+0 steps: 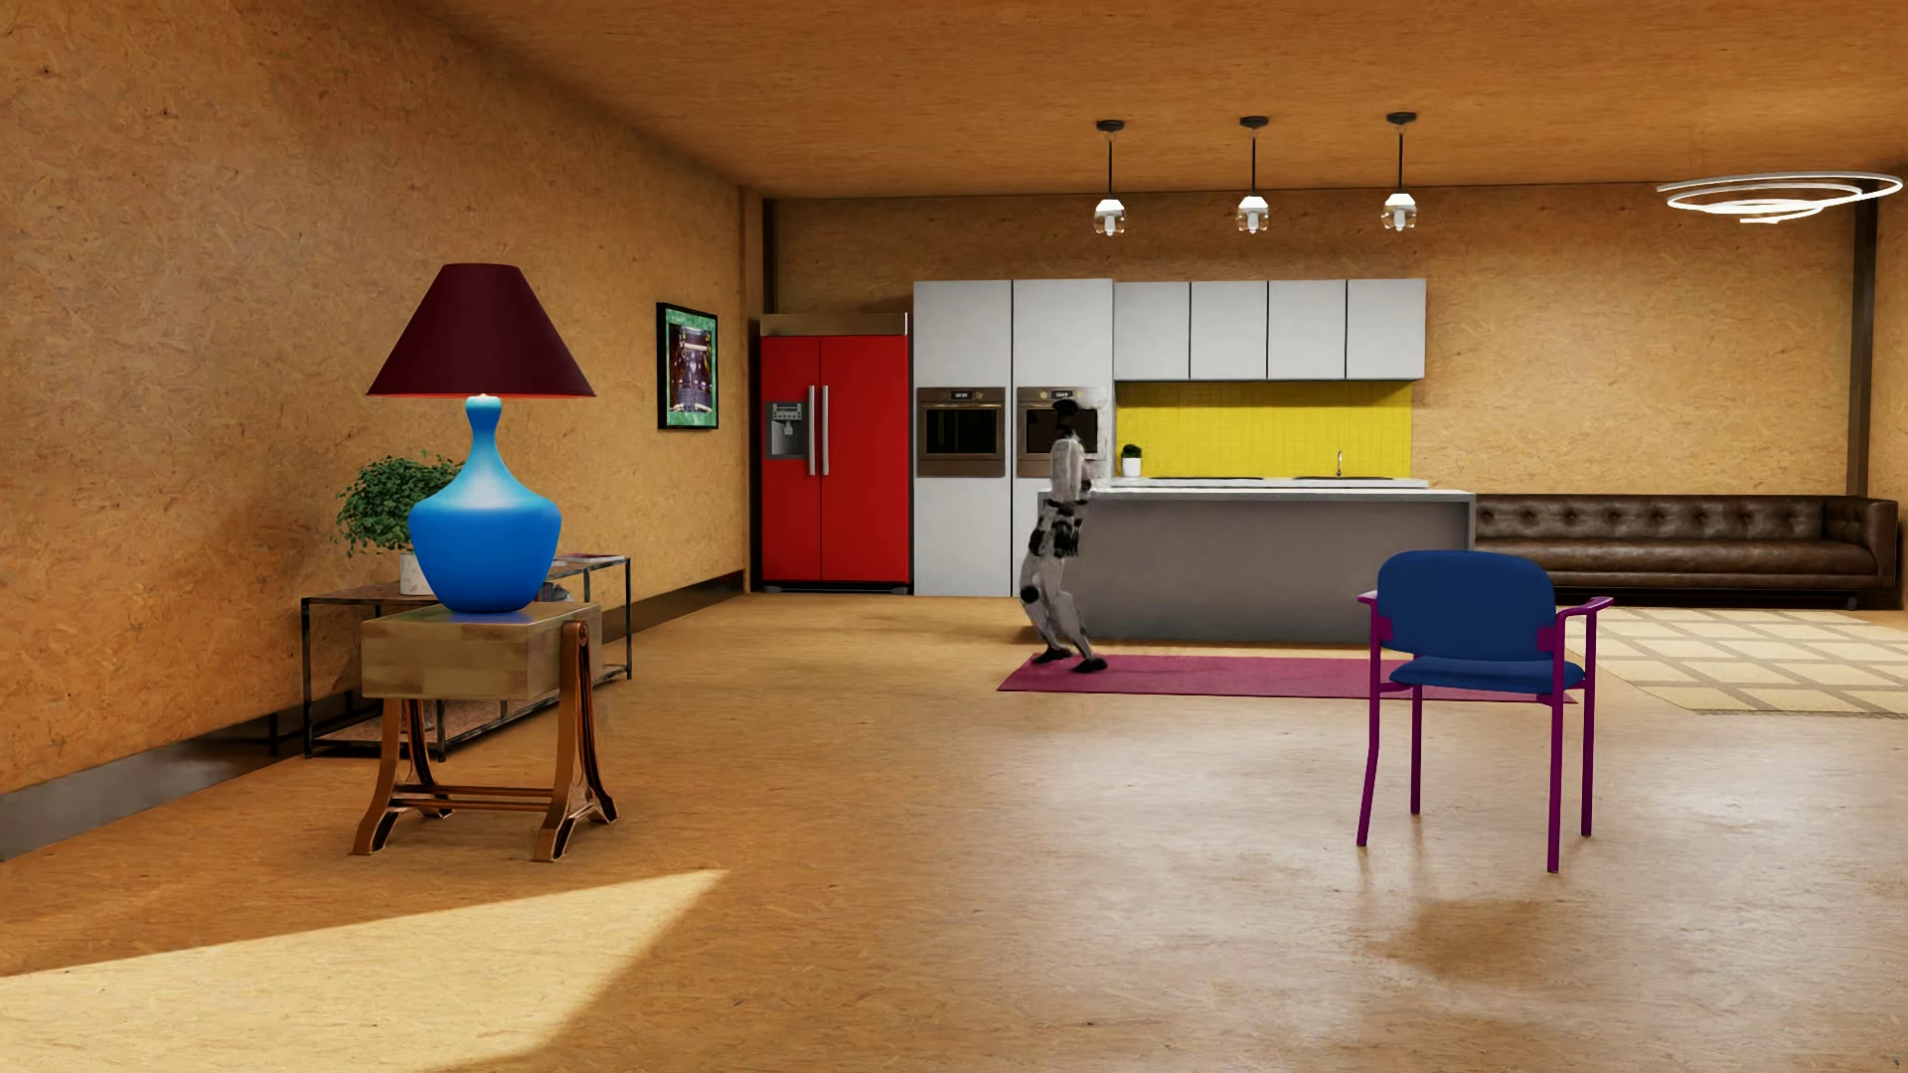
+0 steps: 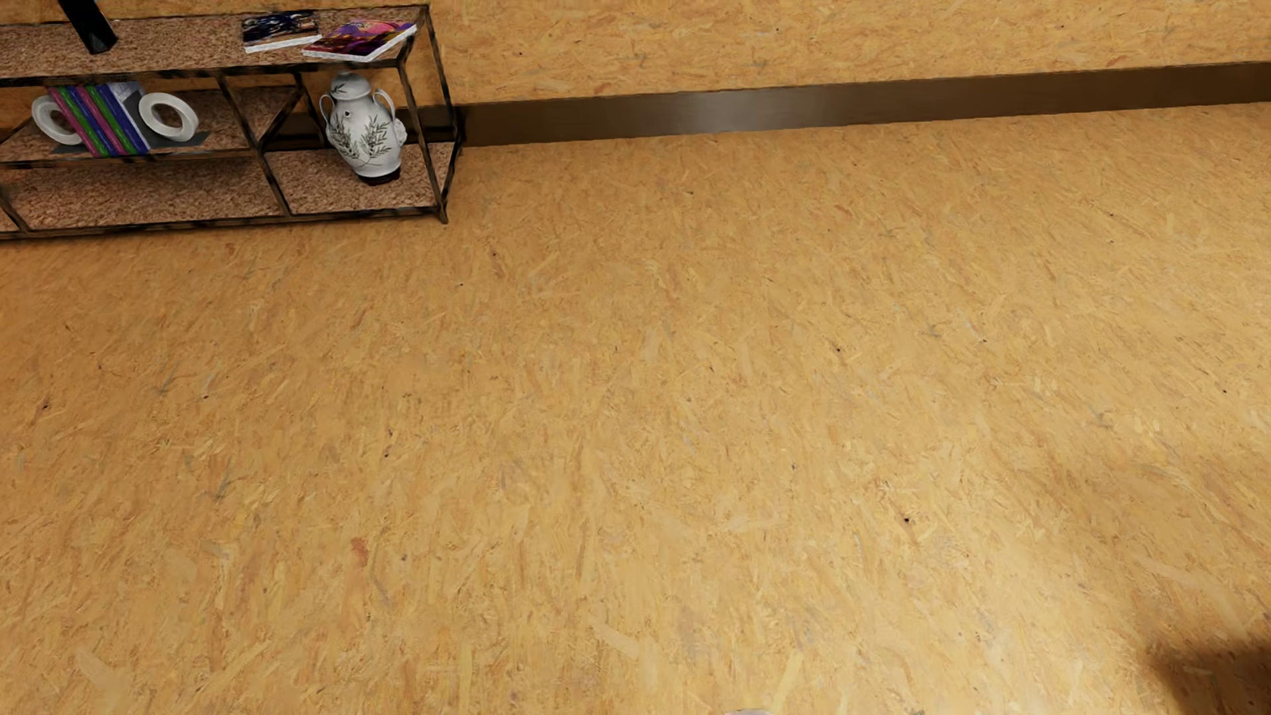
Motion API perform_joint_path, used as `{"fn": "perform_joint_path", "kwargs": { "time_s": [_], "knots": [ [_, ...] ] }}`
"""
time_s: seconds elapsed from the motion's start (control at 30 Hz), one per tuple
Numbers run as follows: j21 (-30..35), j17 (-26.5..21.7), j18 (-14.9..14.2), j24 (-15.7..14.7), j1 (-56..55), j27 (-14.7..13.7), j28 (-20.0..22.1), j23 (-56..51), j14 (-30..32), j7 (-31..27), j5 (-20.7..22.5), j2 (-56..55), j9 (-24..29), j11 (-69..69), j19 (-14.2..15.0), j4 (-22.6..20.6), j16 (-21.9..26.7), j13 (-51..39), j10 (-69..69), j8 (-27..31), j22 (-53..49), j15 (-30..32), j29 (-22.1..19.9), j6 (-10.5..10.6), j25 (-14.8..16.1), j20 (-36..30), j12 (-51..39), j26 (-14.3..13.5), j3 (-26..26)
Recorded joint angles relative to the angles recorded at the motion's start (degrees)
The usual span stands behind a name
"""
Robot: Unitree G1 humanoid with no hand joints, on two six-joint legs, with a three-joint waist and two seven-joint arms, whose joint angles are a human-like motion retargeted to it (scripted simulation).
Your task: Walk to the endtable
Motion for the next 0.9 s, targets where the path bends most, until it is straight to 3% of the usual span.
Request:
{"fn": "perform_joint_path", "kwargs": {
  "time_s": [0.07,0.1,0.13,0.17,0.2,0.23,0.27,0.3,0.33,0.37,0.4,0.43,0.47,0.5,0.53,0.57,0.6,0.63,0.67,0.7,0.73,0.77,0.8,0.83,0.9],
  "knots": [
    [1.3,-0.4,0.0,0.0,5.6,0.0,0.0,1.7,-7.0,0.0,-0.4,-3.0,-1.8,-18.2,0.0,0.6,0.8,0.3,-1.6,0.0,-1.5,10.1,0.0,0.3,0.0,4.9,-3.5,0.0,-2.4],
    [1.0,-0.5,0.0,0.0,7.4,0.0,0.0,2.5,-7.8,0.0,-0.5,-5.3,-2.7,-41.9,0.0,0.5,0.8,0.4,-1.5,0.0,-1.7,15.4,0.0,0.8,0.0,7.4,-4.7,0.0,-2.3],
    [2.0,-0.8,0.0,0.0,9.0,0.0,0.0,2.4,-6.3,0.0,-0.5,-7.7,-2.7,-22.6,0.0,1.7,1.7,0.3,-0.3,0.0,-3.2,10.8,0.0,1.2,0.0,7.8,-5.3,0.0,-3.9],
    [3.0,-1.0,0.0,0.0,11.5,0.0,0.0,3.2,-2.9,0.0,1.1,-8.7,-2.0,-17.3,0.0,3.5,1.7,-0.1,2.2,0.0,-4.7,11.4,0.0,2.1,0.0,11.0,-4.1,0.0,-5.5],
    [3.3,-0.9,0.0,0.0,10.8,0.0,0.0,4.3,4.4,0.0,2.4,-9.9,-3.0,-12.2,0.0,5.1,0.7,-0.1,8.1,0.0,-3.8,14.3,0.0,3.2,0.0,12.5,-2.9,0.0,-6.6],
    [3.1,-0.8,0.0,0.0,8.6,0.0,0.0,5.7,16.1,0.0,5.2,-8.1,-2.6,-7.6,0.0,7.7,-1.2,-0.3,18.4,0.0,-2.0,12.3,0.0,5.1,0.0,13.1,-1.1,0.0,-6.8],
    [2.1,-0.4,0.0,0.0,1.9,0.0,0.0,6.2,25.4,0.0,7.2,-6.0,-2.6,-6.8,0.0,7.4,-1.8,-1.1,33.2,0.0,-1.1,9.2,0.0,4.9,0.0,12.3,0.5,0.0,-5.5],
    [0.5,0.0,0.0,0.0,-5.0,0.0,0.0,4.9,25.5,0.0,9.5,-1.9,-1.4,-7.4,0.0,8.5,-2.6,-1.3,48.0,0.0,0.1,6.3,0.0,5.2,0.0,10.6,1.2,0.0,-4.2],
    [1.0,-0.1,0.0,0.0,-11.7,0.0,0.0,3.1,22.0,0.0,8.9,3.5,-0.4,-9.5,0.0,8.2,-2.6,-2.2,56.1,0.0,1.1,5.0,0.0,4.4,0.0,6.6,1.3,0.0,-2.0],
    [0.8,0.1,0.0,0.0,-17.8,0.0,0.0,0.7,21.2,0.0,7.6,8.2,-0.3,-11.8,0.0,6.6,-3.8,-2.7,56.6,0.0,2.4,4.4,0.0,2.6,0.0,6.6,2.8,0.0,1.4],
    [1.3,-0.2,0.0,0.0,-22.8,0.0,0.0,-1.8,23.2,0.0,7.4,12.1,0.3,-14.1,0.0,6.2,-2.4,-3.9,50.6,0.0,-0.7,3.6,0.0,1.1,0.0,5.2,5.4,0.0,5.5],
    [1.5,-0.9,0.0,0.0,-25.7,0.0,0.0,-4.0,28.2,0.0,6.1,16.9,0.8,-16.1,0.0,5.4,-3.3,-5.0,38.8,0.0,4.4,2.8,0.0,0.5,0.0,2.3,5.8,0.0,8.3],
    [0.0,-1.1,0.0,0.0,-29.0,0.0,0.0,-6.5,30.7,0.0,6.2,20.2,0.0,-18.5,0.0,5.4,-3.9,-5.6,25.4,0.0,5.9,1.7,0.0,0.1,0.0,4.5,7.5,0.0,11.0],
    [-1.0,-1.5,0.0,0.0,-29.7,0.0,0.0,-8.7,24.8,0.0,6.0,24.9,-0.5,-20.8,0.0,4.8,-3.9,-6.0,11.4,0.0,7.4,-0.1,0.0,-0.1,0.0,4.8,8.9,0.0,12.6],
    [-3.0,-2.2,0.0,0.0,-29.6,0.0,0.0,-10.8,4.7,0.0,7.1,28.5,-1.5,-22.6,0.0,4.4,-3.5,-6.7,4.1,0.0,7.7,-2.5,0.0,0.7,0.0,3.1,9.8,0.0,13.5],
    [-4.7,-3.1,0.0,0.0,-30.8,0.0,0.0,-12.3,20.9,0.0,7.4,30.4,-3.0,-22.6,0.0,4.8,-2.9,-7.0,-16.3,0.0,7.7,-5.8,0.0,1.0,0.0,1.8,11.1,0.0,14.0],
    [-6.2,-3.4,0.0,0.0,-31.9,0.0,0.0,-12.3,23.1,0.0,8.3,32.1,-3.5,-22.4,0.0,4.8,-2.6,-7.3,-18.0,0.0,8.3,-7.9,0.0,1.4,0.0,0.5,12.3,0.0,14.7],
    [-8.2,-3.1,0.0,0.0,-33.9,0.0,0.0,-11.7,3.3,0.0,8.0,33.8,-3.0,-20.7,0.0,3.9,-2.4,-6.8,2.7,0.0,9.0,-8.2,0.0,0.7,0.0,-0.4,12.8,0.0,15.7],
    [-10.1,-2.5,0.0,0.0,-34.1,0.0,0.0,-10.2,9.9,0.0,7.4,34.8,-2.9,-16.9,0.0,1.9,-2.2,-6.0,4.6,0.0,9.6,-5.8,0.0,-0.2,0.0,-0.5,13.5,0.0,15.9],
    [-10.7,-1.5,0.0,0.0,-34.0,0.0,0.0,-8.4,19.6,0.0,4.3,31.7,-3.2,-7.2,0.0,-1.2,-2.1,-5.2,4.7,0.0,10.3,2.4,0.0,-2.7,0.0,0.3,14.0,0.0,15.6],
    [-10.2,-0.6,0.0,0.0,-32.8,0.0,0.0,-5.8,26.2,0.0,1.9,28.5,-2.0,6.0,0.0,-3.6,-1.7,-3.9,8.8,0.0,11.3,13.0,0.0,-3.8,0.0,-0.2,14.3,0.0,14.5],
    [-9.8,-0.3,0.0,0.0,-30.8,0.0,0.0,-4.4,27.5,0.0,0.2,21.9,-1.3,19.0,0.0,-5.5,-1.5,-2.9,10.7,0.0,10.9,12.2,0.0,-4.2,0.0,0.8,13.9,0.0,13.4],
    [-8.6,-0.2,0.0,0.0,-26.2,0.0,0.0,-3.3,26.6,0.0,-0.6,15.9,0.5,25.2,0.0,-6.3,-1.1,-2.4,9.9,0.0,9.3,5.8,0.0,-4.1,0.0,2.4,13.4,0.0,13.3],
    [-7.2,-0.2,0.0,0.0,-22.5,0.0,0.0,-1.6,23.6,0.0,-0.1,10.3,0.7,23.0,0.0,-5.9,-1.3,-2.2,8.8,0.0,8.4,3.3,0.0,-2.5,0.0,3.9,12.3,0.0,10.6],
    [-6.5,-1.3,0.0,0.0,-15.5,0.0,0.0,-1.3,16.3,0.0,0.6,4.5,1.1,3.9,0.0,-5.5,-0.4,-0.2,7.4,0.0,3.5,1.5,0.0,0.8,0.0,4.5,9.9,0.0,4.1]
  ]
}}
